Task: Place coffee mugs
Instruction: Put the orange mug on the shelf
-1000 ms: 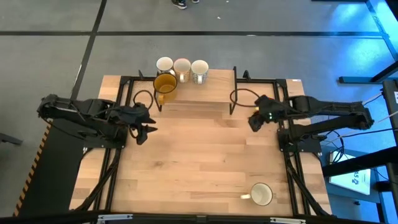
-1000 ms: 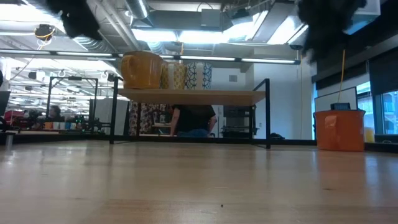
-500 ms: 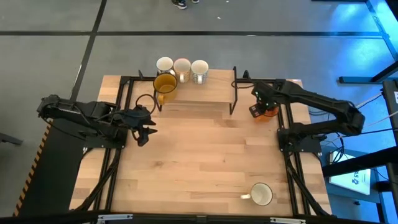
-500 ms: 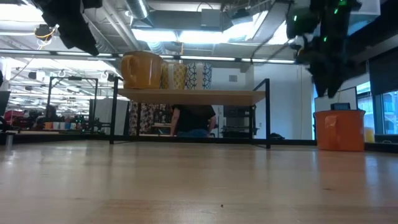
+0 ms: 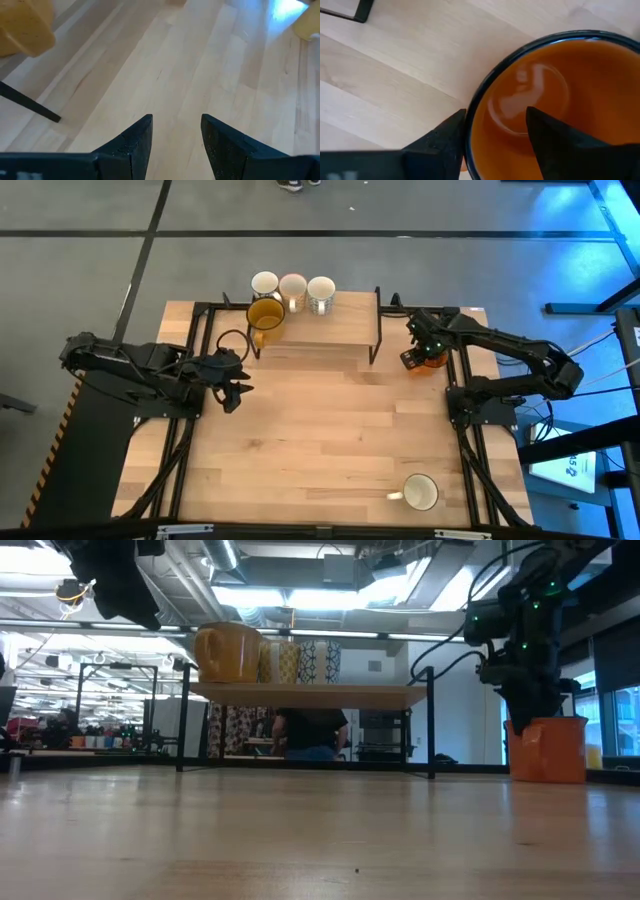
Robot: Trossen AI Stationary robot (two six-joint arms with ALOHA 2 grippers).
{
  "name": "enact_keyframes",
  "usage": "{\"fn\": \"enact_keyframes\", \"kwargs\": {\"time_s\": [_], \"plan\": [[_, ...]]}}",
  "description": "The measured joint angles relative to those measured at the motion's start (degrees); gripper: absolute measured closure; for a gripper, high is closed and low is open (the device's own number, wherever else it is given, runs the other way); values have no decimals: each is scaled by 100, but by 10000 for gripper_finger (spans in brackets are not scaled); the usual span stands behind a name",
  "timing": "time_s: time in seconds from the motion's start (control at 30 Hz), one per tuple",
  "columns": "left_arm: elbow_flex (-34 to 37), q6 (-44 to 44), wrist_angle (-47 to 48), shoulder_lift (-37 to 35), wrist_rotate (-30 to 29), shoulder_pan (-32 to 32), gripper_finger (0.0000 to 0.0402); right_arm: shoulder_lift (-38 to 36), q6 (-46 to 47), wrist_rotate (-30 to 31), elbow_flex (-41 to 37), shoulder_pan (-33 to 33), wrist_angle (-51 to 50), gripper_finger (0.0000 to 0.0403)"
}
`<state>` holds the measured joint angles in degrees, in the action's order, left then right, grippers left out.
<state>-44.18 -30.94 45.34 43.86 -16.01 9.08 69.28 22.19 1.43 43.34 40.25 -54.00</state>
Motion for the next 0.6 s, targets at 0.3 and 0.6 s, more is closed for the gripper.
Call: {"fn": "enact_keyframes", "kwargs": {"time_s": [0.3, 0.6], "plan": [[0, 0, 0, 0, -2, 1, 239, 0, -4, 6, -52, -9, 44, 352], [0, 16, 0, 0, -2, 0, 239, -89, 381, 70, 370, -882, -690, 395]]}}
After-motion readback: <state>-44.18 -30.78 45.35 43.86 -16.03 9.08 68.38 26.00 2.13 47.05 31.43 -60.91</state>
